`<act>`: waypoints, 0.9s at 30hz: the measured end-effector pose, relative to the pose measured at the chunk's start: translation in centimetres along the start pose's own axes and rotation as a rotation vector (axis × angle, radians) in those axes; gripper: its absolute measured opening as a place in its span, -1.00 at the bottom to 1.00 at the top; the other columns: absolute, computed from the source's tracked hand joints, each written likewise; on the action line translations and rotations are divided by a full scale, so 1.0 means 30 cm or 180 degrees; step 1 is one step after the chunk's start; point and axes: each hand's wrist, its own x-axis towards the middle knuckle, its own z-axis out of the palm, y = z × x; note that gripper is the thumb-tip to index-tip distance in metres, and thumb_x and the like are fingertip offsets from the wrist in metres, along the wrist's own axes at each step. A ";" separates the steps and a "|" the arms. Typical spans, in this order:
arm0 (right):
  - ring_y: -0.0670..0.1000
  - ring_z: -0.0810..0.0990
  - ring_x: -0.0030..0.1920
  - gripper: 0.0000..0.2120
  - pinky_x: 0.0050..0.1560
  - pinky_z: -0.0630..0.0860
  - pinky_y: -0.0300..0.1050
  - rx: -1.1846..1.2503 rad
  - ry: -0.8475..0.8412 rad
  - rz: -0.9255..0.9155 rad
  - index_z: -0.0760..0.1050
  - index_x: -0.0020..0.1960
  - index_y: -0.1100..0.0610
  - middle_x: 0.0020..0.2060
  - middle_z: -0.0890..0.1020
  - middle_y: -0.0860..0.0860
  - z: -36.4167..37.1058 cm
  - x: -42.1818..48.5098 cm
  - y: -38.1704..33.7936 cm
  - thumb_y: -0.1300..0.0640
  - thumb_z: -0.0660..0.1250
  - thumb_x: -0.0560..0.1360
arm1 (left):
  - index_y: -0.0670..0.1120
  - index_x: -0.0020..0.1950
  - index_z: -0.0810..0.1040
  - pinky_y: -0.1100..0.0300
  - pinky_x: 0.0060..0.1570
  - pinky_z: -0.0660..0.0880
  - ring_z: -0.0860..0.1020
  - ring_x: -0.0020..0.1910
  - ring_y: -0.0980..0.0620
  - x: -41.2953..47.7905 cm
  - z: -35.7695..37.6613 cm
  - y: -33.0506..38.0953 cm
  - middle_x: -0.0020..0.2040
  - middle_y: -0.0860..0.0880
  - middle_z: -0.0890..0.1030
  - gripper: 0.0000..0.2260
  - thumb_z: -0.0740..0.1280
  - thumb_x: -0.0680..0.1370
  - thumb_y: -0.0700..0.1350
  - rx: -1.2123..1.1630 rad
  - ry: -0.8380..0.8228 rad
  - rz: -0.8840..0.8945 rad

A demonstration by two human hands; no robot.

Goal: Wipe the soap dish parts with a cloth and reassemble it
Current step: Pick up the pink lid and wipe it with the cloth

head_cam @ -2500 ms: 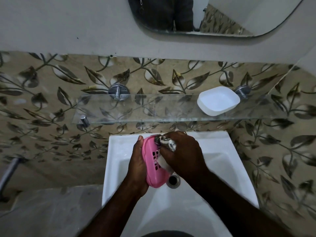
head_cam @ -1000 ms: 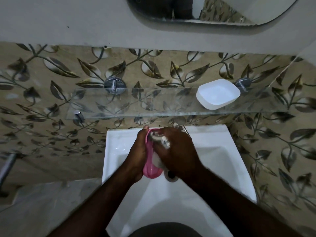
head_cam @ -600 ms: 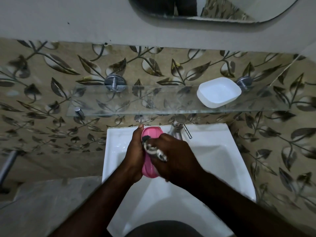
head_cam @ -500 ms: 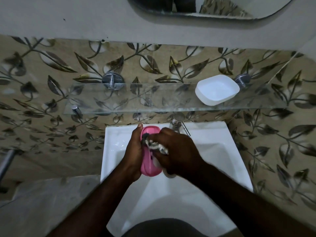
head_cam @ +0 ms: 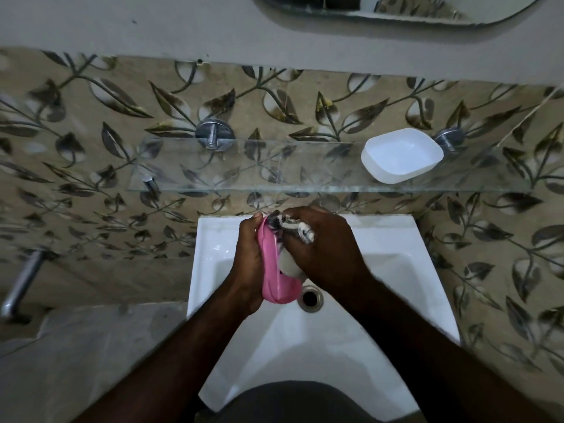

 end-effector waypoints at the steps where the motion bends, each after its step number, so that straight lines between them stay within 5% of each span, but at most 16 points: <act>1: 0.03 0.61 -0.02 -0.69 -0.01 0.41 -0.25 -0.0079 -0.0177 -0.0065 0.63 0.13 -0.02 -0.03 0.67 0.00 0.008 -0.020 -0.011 0.14 0.41 0.39 | -0.09 -0.06 0.66 0.17 -0.14 0.57 0.63 -0.12 -0.05 -0.002 -0.004 0.012 -0.11 -0.11 0.67 -0.57 0.12 0.51 0.16 -0.0057 0.0041 -0.0002; 5: 0.06 0.63 -0.07 -0.68 -0.03 0.55 -0.07 -0.0180 -0.0836 -0.0389 0.56 0.13 -0.14 -0.10 0.63 -0.04 0.011 -0.095 -0.028 0.04 0.33 0.39 | -0.16 -0.05 0.62 0.14 -0.20 0.53 0.62 -0.25 -0.08 -0.012 -0.040 0.037 -0.24 -0.15 0.62 -0.52 0.15 0.51 0.22 -0.0010 0.0202 -0.0169; 8: 0.01 0.62 -0.05 -0.70 -0.06 0.43 -0.24 -0.0336 -0.0222 -0.0256 0.61 0.12 -0.09 -0.05 0.65 -0.05 0.009 -0.032 0.001 0.03 0.37 0.39 | -0.08 -0.05 0.71 0.14 -0.14 0.58 0.68 -0.13 -0.04 -0.014 -0.029 0.014 -0.12 -0.13 0.71 -0.54 0.12 0.58 0.17 0.0114 0.0090 -0.0007; 11: -0.03 0.63 -0.01 -0.78 0.02 0.52 -0.12 -0.0004 0.0040 0.0108 0.64 0.08 -0.01 -0.04 0.68 -0.07 0.005 0.033 0.016 0.08 0.38 0.43 | -0.04 -0.02 0.70 0.13 -0.11 0.60 0.67 -0.06 -0.06 -0.016 -0.007 0.021 -0.05 -0.12 0.71 -0.59 0.18 0.50 0.18 0.0093 0.0164 0.0299; 17: -0.16 0.60 -0.30 -0.94 -0.23 0.49 -0.21 0.0593 0.0053 0.0626 0.63 -0.22 0.08 -0.35 0.64 -0.10 0.018 0.000 0.054 0.17 0.45 0.44 | -0.19 0.09 0.61 -0.08 0.15 0.49 0.60 0.02 -0.21 -0.015 -0.011 0.045 0.01 -0.26 0.64 -0.50 0.13 0.52 0.19 0.0239 0.0281 0.0346; 21: -0.12 0.46 -0.47 -0.71 -0.41 0.40 -0.11 0.0848 -0.0404 0.0747 0.46 -0.38 0.23 -0.52 0.51 0.02 0.025 -0.025 0.064 0.17 0.44 0.46 | -0.25 0.13 0.56 0.01 -0.02 0.54 0.60 -0.11 -0.17 -0.001 -0.019 0.055 -0.08 -0.26 0.61 -0.34 0.20 0.32 0.26 0.0016 0.0299 0.0291; 25: -0.04 0.51 -0.47 -0.75 -0.43 0.44 -0.11 0.1170 0.0110 0.1299 0.49 -0.35 0.19 -0.52 0.53 0.02 0.008 0.036 0.074 0.11 0.45 0.41 | -0.14 0.21 0.58 0.03 -0.02 0.60 0.65 0.05 -0.14 0.004 -0.005 0.039 0.09 -0.20 0.67 -0.41 0.14 0.46 0.29 -0.0121 -0.0133 0.0016; 27: -0.03 0.56 -0.37 -0.84 -0.28 0.53 -0.01 0.0884 0.0267 0.1016 0.55 -0.32 0.14 -0.43 0.60 -0.03 0.003 0.066 0.061 0.17 0.44 0.41 | -0.13 0.26 0.55 0.05 -0.02 0.61 0.63 0.13 -0.14 0.000 -0.002 0.023 0.16 -0.20 0.64 -0.39 0.08 0.51 0.30 -0.0239 -0.0247 0.0008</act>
